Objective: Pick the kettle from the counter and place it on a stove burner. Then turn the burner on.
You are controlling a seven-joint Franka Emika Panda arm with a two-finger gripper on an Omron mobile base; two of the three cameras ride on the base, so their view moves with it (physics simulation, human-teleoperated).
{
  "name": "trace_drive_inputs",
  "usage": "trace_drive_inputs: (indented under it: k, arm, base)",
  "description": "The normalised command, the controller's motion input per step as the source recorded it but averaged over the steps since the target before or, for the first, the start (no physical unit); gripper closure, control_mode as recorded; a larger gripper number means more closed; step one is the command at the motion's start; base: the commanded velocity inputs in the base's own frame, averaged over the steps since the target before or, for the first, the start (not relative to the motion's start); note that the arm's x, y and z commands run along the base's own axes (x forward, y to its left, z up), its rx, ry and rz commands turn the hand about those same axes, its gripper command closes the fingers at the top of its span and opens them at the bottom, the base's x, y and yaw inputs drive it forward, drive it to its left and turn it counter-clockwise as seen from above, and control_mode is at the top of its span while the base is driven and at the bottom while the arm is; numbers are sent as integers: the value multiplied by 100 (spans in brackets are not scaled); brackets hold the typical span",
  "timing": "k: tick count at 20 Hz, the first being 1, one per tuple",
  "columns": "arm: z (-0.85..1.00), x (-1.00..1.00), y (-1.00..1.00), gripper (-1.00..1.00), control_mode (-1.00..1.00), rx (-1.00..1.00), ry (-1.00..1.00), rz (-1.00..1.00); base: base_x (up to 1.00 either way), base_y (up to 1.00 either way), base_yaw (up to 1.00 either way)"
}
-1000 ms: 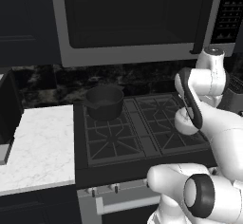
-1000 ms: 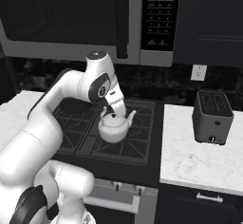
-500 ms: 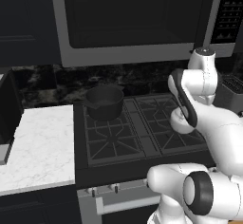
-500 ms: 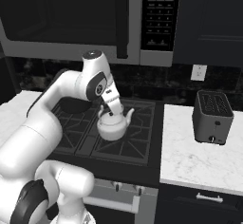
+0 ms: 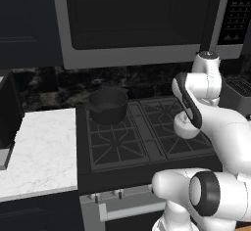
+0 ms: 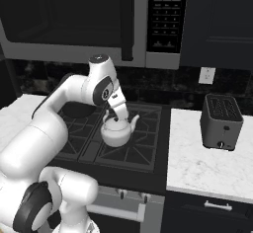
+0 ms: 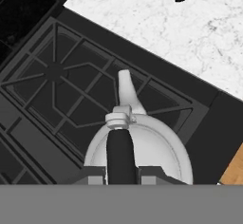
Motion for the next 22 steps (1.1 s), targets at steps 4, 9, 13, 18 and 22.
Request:
trace_drive_inputs:
  k: [4,9,13,18,22]
  arm:
    - [-15,0,0,100,-100,0,0,0]
    - [-12,0,0,100,-100,0,0,0]
    - [-14,1,0,100,-100,0,0,0]
    - [-17,8,0,100,-100,0,0,0]
    - [-12,15,0,100,-100,0,0,0]
  base:
    - [0,0,0]
    - [0,0,0]
    - [0,0,0]
    - [0,0,0]
    - [0,0,0]
